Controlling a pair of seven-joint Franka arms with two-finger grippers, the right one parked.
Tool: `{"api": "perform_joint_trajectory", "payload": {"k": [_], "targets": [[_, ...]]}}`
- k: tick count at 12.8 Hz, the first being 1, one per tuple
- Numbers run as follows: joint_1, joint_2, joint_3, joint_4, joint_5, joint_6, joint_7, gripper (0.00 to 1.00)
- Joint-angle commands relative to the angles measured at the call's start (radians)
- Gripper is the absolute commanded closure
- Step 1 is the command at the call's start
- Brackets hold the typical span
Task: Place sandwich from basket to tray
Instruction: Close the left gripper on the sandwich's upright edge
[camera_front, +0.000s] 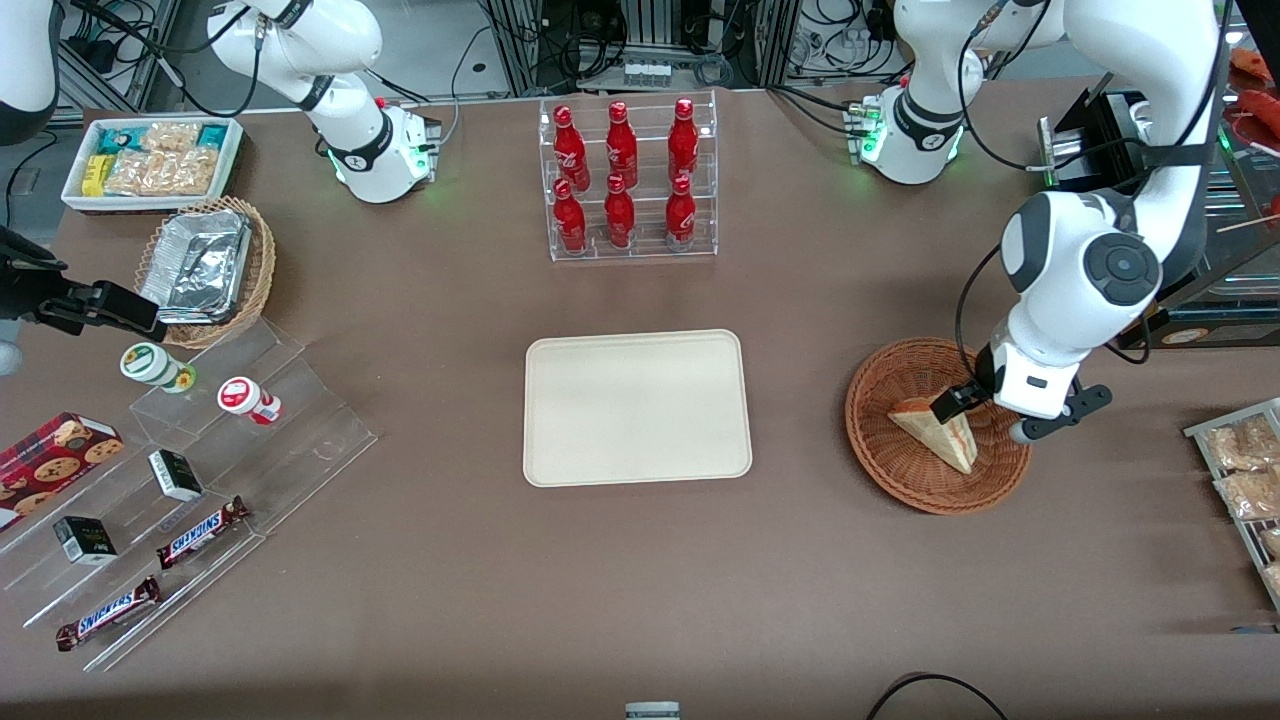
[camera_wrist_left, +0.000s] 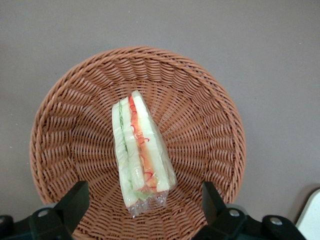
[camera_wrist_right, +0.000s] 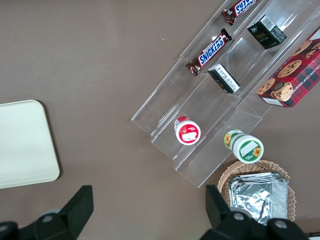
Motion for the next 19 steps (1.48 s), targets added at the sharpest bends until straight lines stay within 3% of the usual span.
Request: {"api": "perform_joint_trajectory", "payload": {"k": [1, 10, 11, 13, 14, 16, 19], "targets": [[-0.012, 0.012, 0.004, -0.038, 0.000, 0.047, -0.051, 0.00], [-0.010, 0.121, 0.004, -0.038, -0.001, 0.141, -0.100, 0.03], [-0.010, 0.126, 0.006, -0.035, -0.001, 0.143, -0.124, 0.15], [-0.010, 0.135, 0.004, -0.034, -0.001, 0.147, -0.152, 0.57], [-0.010, 0.134, 0.004, -0.034, -0.001, 0.147, -0.155, 0.69], [-0.012, 0.134, 0.004, -0.032, 0.000, 0.144, -0.163, 0.81], [-0.012, 0.109, 0.004, -0.008, 0.000, 0.105, -0.160, 0.82]]}}
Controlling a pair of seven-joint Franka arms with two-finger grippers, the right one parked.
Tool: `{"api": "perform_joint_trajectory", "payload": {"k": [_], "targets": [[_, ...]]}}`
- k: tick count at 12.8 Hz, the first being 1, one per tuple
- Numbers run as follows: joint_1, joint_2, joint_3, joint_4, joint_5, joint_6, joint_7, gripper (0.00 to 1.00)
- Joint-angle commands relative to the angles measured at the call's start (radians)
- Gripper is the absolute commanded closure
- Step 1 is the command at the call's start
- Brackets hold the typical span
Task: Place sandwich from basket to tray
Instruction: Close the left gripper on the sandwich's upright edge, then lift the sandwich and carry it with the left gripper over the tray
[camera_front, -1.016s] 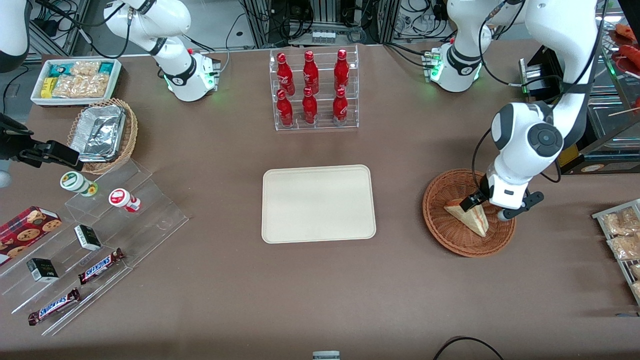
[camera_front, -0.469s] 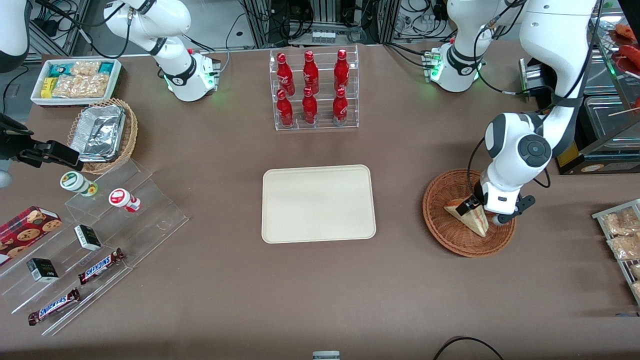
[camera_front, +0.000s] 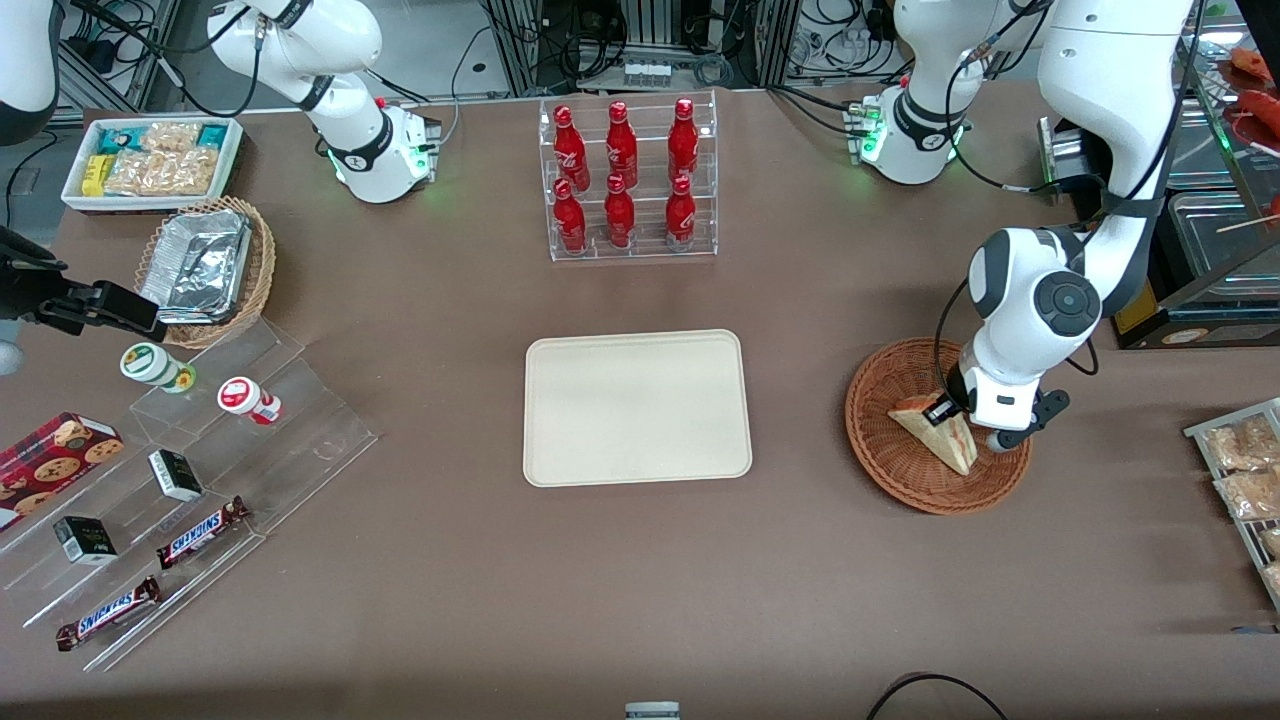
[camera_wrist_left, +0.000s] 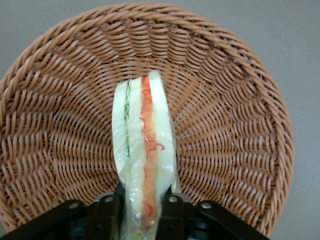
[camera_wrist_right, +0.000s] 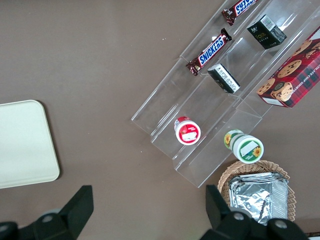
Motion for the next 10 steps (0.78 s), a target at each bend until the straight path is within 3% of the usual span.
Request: {"api": "perform_joint_trajectory", "payload": {"k": [1, 7, 10], "targets": [[-0.011, -0.038, 0.004, 0.044, 0.003, -0.090, -0.019, 0.82], [-0.013, -0.091, -0.101, 0.348, 0.017, -0.547, -0.012, 0.82], [-0.014, -0.061, -0.213, 0.458, 0.014, -0.632, -0.021, 0.82]]}}
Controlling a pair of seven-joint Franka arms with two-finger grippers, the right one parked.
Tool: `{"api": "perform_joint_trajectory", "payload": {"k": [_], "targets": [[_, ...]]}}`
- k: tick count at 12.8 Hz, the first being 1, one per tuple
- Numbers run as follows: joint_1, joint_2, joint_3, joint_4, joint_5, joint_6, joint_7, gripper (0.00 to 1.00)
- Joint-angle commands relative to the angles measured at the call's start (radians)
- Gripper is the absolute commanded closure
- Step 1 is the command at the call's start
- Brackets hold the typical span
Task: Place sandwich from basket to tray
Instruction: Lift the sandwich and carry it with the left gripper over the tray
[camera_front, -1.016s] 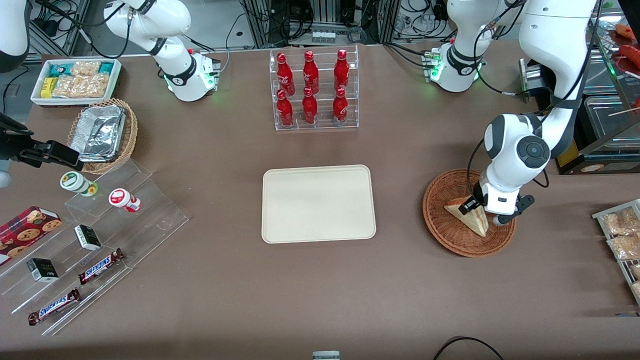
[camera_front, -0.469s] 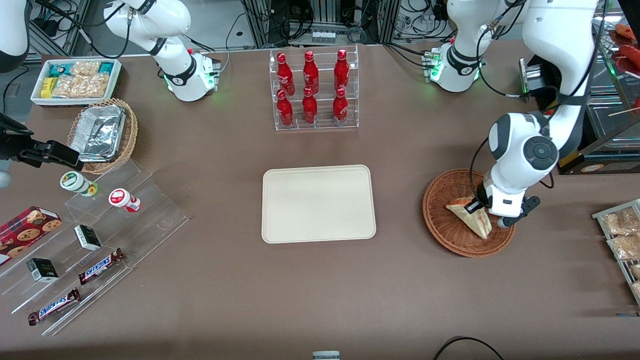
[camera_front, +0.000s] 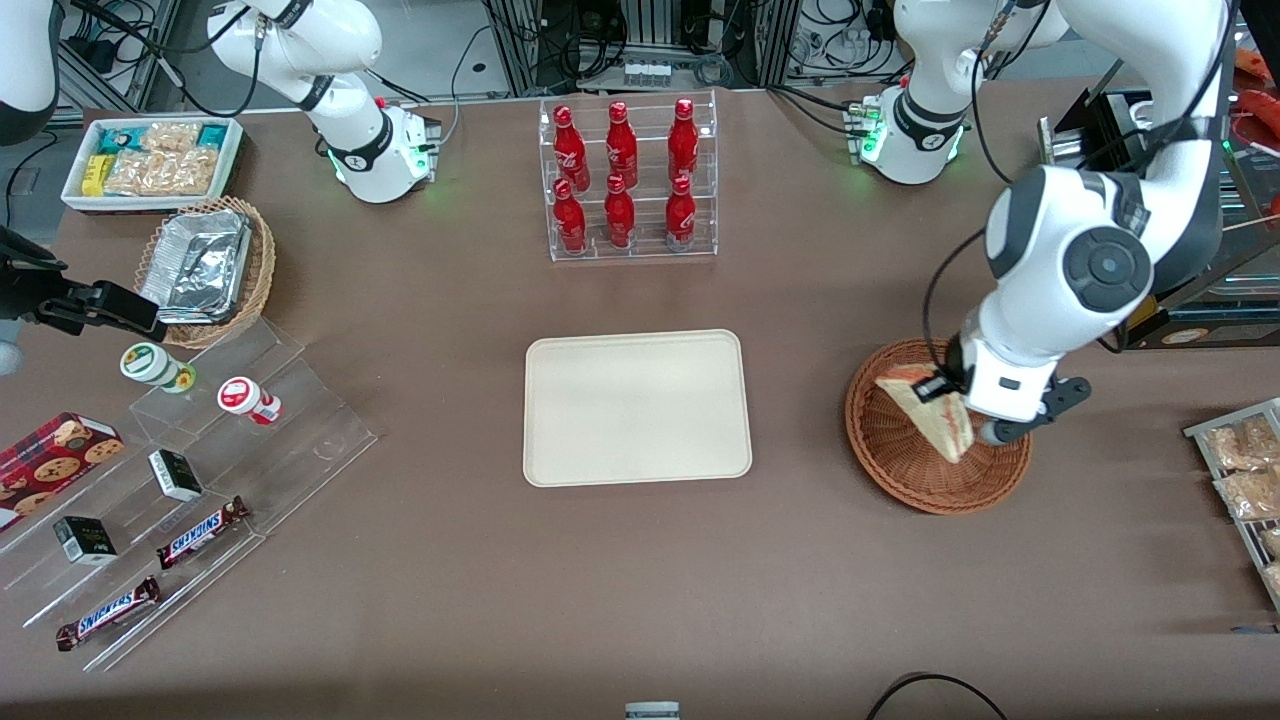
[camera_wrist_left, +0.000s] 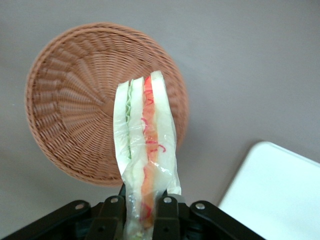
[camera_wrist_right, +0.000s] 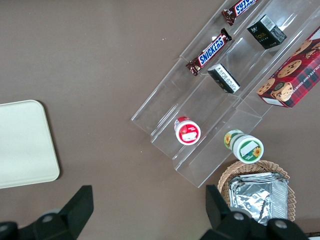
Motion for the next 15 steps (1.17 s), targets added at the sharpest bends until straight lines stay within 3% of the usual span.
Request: {"api": "perform_joint_trajectory", "payload": {"k": [1, 9, 15], "targets": [[-0.024, 0.053, -0.088, 0.093, 0.015, -0.042, -0.020, 0.82], [-0.314, 0.308, -0.092, 0.330, 0.017, -0.030, -0.023, 0.82], [-0.460, 0.490, -0.089, 0.417, 0.133, 0.092, -0.071, 0.82]]}}
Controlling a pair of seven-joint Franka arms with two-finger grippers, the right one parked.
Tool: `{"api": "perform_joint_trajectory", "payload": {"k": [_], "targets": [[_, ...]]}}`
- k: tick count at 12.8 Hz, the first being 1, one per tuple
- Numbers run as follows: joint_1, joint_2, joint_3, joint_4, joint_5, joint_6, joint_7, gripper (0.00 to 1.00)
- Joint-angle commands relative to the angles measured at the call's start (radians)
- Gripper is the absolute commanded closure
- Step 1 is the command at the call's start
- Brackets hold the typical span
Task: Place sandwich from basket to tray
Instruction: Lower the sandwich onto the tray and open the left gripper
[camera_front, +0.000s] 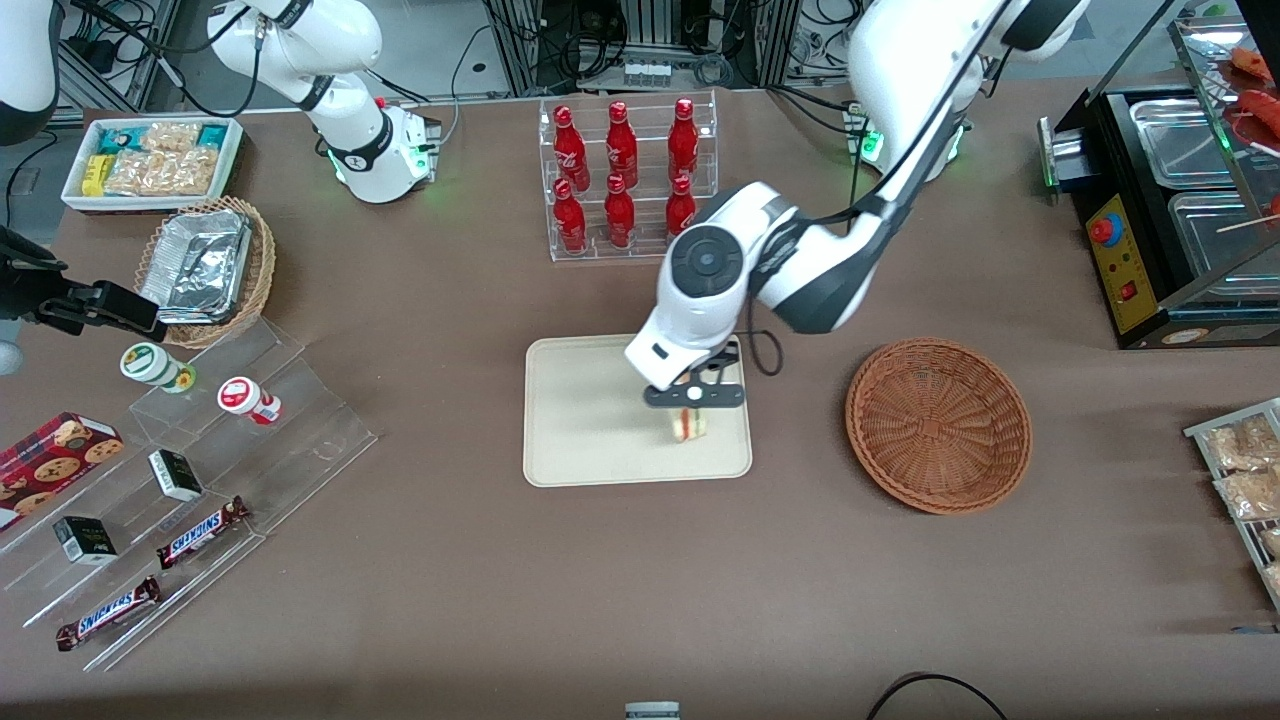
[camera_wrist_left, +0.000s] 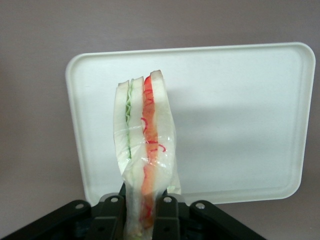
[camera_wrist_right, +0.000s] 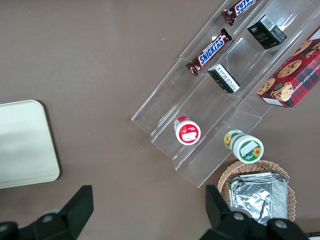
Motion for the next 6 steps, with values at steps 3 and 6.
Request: {"api": "perform_joint_trajectory", "payload": {"k": [3, 6], "targets": [[-0.087, 0.120, 0.012, 0.065, 0.058, 0.102, -0.030, 0.81], [-0.112, 0.168, 0.017, 0.088, 0.061, 0.127, -0.030, 0.81]]}}
